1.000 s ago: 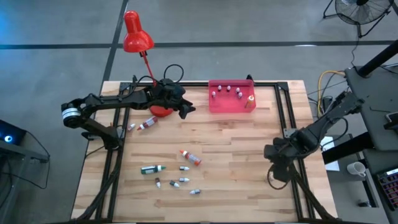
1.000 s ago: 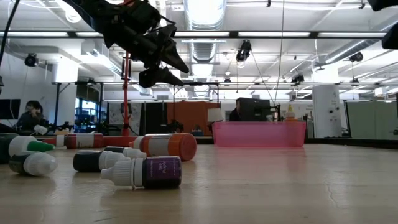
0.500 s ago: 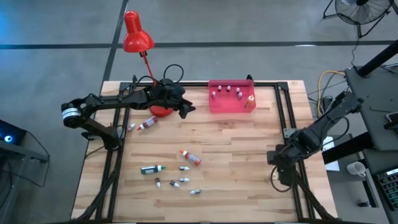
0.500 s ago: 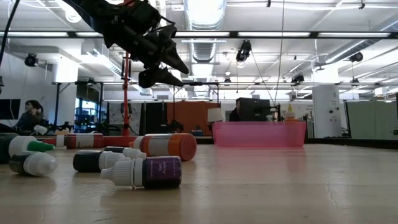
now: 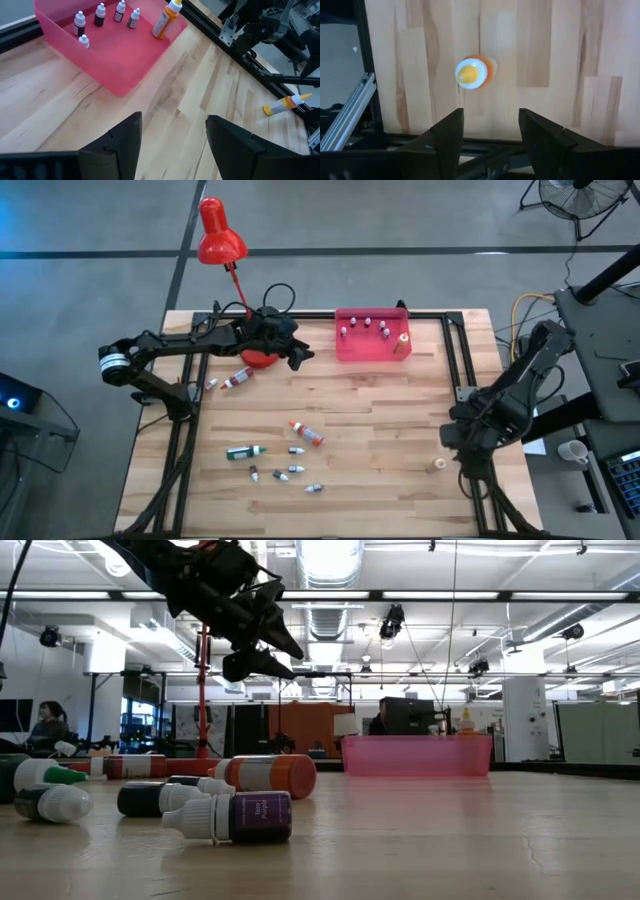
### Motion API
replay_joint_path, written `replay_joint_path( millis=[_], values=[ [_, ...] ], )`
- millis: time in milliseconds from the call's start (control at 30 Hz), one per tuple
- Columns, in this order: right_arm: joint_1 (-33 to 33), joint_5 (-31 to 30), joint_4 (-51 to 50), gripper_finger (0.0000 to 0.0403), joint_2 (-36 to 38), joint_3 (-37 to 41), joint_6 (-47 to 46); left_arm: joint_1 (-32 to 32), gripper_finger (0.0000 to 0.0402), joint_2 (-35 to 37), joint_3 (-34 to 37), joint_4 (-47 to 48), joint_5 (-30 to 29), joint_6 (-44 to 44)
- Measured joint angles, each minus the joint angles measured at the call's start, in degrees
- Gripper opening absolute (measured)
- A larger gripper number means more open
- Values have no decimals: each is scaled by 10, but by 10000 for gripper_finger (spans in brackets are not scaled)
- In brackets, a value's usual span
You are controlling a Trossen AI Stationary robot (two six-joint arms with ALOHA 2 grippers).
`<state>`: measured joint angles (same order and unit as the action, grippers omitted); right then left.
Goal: Pick & Place food coloring
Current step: Put the large yellow food coloring bottle into the red bin
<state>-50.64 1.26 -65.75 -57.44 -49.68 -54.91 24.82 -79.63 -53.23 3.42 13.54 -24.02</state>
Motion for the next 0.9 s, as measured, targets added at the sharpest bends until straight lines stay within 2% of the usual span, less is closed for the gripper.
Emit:
replay_joint_path(
  millis=[167, 533, 667, 900],
  values=[
    [-20, 2, 68, 185, -13, 28, 18, 0, 193, 0, 0, 0, -2, 0],
    [-20, -3, 91, 191, -53, 50, 14, 0, 193, 0, 0, -11, -14, 0],
    [-20, -30, 105, 192, -59, 50, 13, 0, 193, 0, 0, -28, -15, 0],
    [-20, -38, 129, 192, -67, 50, 17, 0, 193, 0, 0, -29, -16, 0]
  ],
)
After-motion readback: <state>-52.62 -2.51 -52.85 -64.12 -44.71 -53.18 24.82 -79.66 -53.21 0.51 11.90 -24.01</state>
